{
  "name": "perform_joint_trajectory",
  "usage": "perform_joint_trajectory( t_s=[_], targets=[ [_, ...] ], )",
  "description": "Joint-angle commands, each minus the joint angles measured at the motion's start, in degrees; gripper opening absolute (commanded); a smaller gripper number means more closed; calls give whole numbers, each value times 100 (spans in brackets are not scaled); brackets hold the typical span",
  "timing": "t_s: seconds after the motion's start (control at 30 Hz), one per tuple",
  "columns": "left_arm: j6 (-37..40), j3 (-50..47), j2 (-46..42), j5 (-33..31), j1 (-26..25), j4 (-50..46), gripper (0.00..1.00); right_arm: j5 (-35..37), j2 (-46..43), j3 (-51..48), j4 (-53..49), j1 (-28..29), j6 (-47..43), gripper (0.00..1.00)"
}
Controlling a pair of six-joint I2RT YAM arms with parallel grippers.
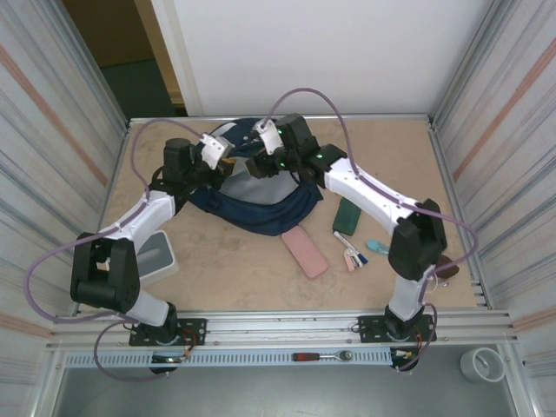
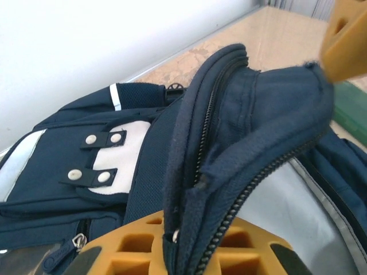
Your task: Pack books, pencil case, and school supplies into a backpack
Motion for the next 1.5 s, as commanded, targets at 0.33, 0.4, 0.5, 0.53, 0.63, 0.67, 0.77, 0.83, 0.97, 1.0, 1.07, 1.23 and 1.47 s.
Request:
perform_joint_trajectory(
  t_s=[0.33, 0.4, 0.5, 0.53, 0.63, 0.67, 0.77, 0.83, 0.97, 1.0, 1.07, 1.23, 1.47],
  targets=[
    [-2602, -212, 226, 1874, 1041, 1839, 9, 1844, -2283, -3977, -682, 643, 1678, 88],
    [-2585, -176, 267, 1917, 1042, 1776, 9, 1924, -2181, -4191, -757, 825, 1856, 90],
    [-2592, -167, 268, 1939, 1042, 1749, 9, 2092, -2028, -4441, -784, 964, 2024, 92],
    [-2584, -167, 260, 1955, 1044, 1737, 9, 2084, -1987, -4513, -734, 991, 2053, 93],
    [-2559, -174, 218, 1980, 1041, 1676, 10, 1993, -1770, -4676, -427, 1020, 2113, 94],
    [-2544, -180, 200, 1983, 1042, 1644, 10, 1876, -1657, -4689, -303, 1033, 2148, 94],
    [-2502, -193, 155, 1966, 1049, 1574, 11, 1707, -1285, -4651, -50, 1182, 2204, 93],
    [-2479, -193, 130, 1948, 1041, 1535, 12, 1811, -1078, -4569, -87, 1288, 2209, 90],
    [-2482, -193, 128, 1924, 1041, 1515, 12, 1912, -978, -4536, -136, 1346, 2132, 67],
    [-2478, -193, 134, 1921, 1041, 1509, 13, 1924, -1012, -4549, -149, 1345, 2096, 64],
    [-2474, -184, 136, 1919, 1042, 1491, 13, 1921, -1074, -4537, -176, 1345, 2056, 63],
    [-2443, -193, 110, 1897, 1048, 1458, 14, 2074, -1454, -4481, -423, 1345, 1906, 48],
    [-2551, -193, 127, 1934, 1041, 1599, 14, 567, -2841, -4330, 282, 520, 2020, 49]
  ],
)
